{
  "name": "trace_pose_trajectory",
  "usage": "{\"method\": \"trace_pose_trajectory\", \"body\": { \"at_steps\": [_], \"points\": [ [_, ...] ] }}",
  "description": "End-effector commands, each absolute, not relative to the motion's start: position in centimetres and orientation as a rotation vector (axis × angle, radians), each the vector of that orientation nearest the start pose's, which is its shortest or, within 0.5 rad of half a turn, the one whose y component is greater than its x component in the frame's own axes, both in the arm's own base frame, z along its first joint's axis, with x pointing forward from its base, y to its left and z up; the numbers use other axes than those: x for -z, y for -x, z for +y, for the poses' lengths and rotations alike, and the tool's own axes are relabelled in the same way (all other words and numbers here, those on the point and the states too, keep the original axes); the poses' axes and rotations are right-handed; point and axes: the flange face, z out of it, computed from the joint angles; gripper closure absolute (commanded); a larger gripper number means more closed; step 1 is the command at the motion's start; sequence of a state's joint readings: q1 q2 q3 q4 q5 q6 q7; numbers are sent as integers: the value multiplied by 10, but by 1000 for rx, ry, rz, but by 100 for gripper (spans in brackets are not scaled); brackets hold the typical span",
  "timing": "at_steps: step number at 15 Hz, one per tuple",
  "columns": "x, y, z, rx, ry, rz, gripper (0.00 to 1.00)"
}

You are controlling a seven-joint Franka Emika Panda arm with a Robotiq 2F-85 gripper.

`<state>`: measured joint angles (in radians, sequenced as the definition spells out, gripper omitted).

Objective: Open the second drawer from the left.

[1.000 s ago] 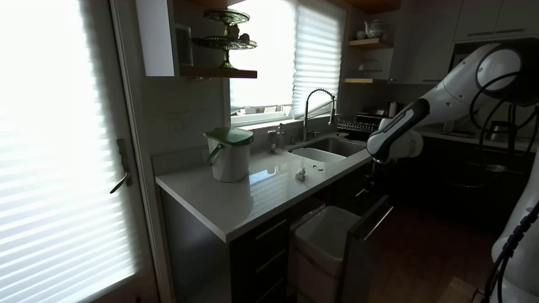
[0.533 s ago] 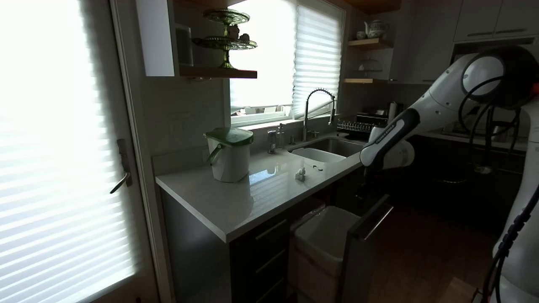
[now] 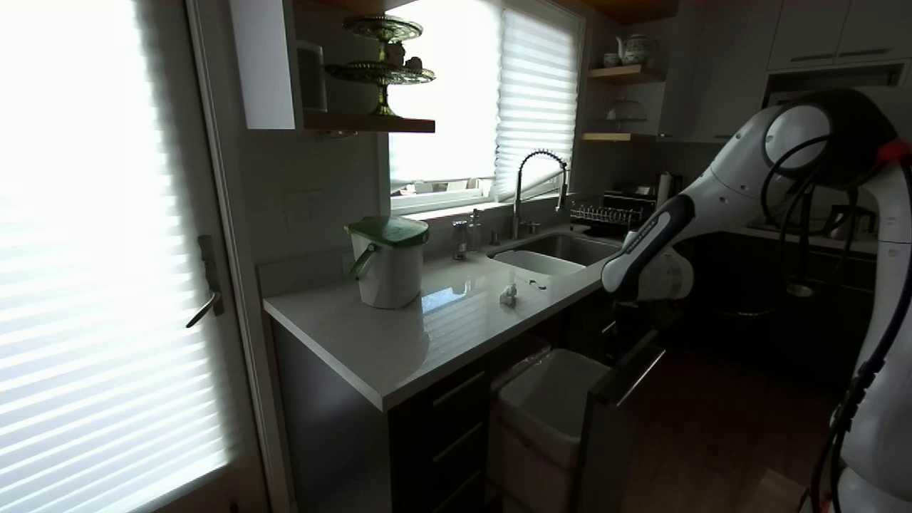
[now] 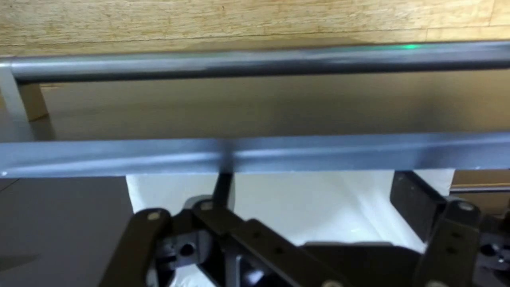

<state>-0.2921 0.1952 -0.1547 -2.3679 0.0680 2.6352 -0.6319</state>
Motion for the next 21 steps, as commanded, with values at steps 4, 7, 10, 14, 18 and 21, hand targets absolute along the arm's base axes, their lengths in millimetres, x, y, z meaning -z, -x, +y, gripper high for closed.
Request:
{"method": "trace_pose_trajectory", "body": {
  "at_steps": [4,7,10,14,18,21],
  "points": [
    [-239,-432,-234,-183,3070,-267,0],
    [-236,-409,-240,-339,3046,-222,0],
    [-240,-402,-253,-334,3081,-102,0],
    [-283,-423,-257,-2,3196,-110,0],
    [-322,-441,-237,103,3236,-43,0],
    [-352,-449,-203,94,3214,132,0]
  ]
}}
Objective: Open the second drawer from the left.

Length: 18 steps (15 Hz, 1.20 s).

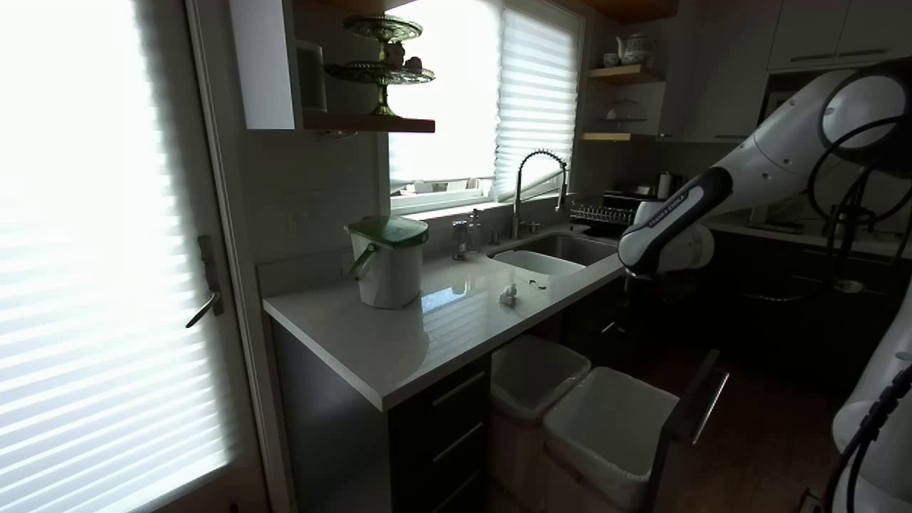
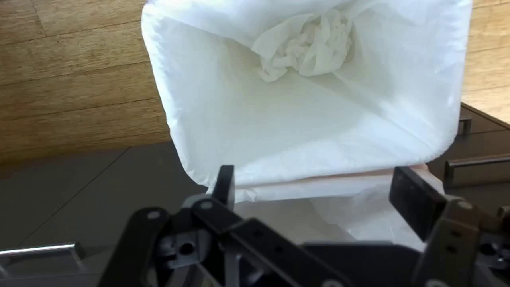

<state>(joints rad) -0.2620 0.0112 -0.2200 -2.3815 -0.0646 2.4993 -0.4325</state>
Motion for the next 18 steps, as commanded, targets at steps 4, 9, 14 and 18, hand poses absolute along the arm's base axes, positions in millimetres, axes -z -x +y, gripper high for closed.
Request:
{"method": "trace_pose_trajectory", "body": {
  "at_steps": [4,9,14,18],
  "points": [
    [-401,-449,-163,158,3188,321,0],
    [-470,-427,-135,308,3171,521,0],
    [-489,-429,-134,361,3153,499,0],
    [-486,-427,-134,351,3153,504,0]
  ]
}}
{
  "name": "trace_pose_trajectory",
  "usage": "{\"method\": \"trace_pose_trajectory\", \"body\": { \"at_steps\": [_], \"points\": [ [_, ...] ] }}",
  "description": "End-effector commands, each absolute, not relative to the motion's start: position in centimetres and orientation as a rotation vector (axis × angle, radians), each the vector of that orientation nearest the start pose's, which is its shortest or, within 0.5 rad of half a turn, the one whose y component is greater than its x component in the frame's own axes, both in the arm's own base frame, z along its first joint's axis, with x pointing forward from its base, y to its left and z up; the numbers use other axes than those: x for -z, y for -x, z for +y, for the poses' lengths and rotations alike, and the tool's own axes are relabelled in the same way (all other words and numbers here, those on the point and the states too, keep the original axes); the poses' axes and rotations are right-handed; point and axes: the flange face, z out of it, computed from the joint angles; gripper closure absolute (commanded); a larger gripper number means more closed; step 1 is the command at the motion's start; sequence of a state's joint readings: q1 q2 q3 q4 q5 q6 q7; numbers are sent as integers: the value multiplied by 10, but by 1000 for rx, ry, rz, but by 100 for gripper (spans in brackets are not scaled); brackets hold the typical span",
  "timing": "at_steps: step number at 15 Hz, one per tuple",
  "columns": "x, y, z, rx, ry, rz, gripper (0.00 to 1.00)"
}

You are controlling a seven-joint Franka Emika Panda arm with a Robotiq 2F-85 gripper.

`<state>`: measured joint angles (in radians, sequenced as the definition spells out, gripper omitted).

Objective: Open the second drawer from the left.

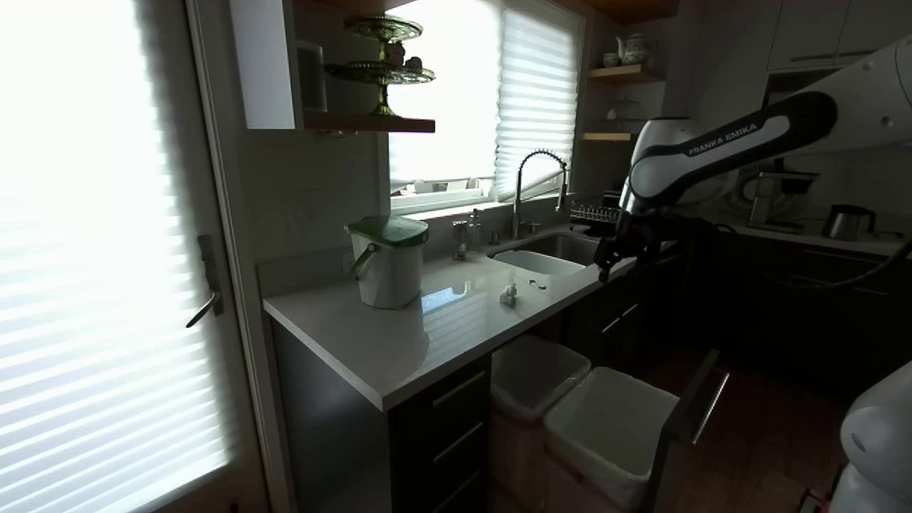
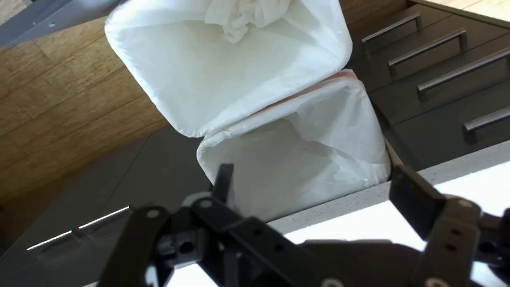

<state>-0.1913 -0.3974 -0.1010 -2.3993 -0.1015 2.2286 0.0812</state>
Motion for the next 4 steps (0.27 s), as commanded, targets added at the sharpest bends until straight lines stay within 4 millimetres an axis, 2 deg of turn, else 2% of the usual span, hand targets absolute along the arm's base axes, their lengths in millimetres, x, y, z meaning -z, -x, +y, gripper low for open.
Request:
{"method": "trace_pose_trajectory", "body": {
  "at_steps": [1,4],
  "points": [
    [-486,-427,-134,349,3153,504,0],
    [-484,-426,-134,345,3153,506,0]
  ]
}}
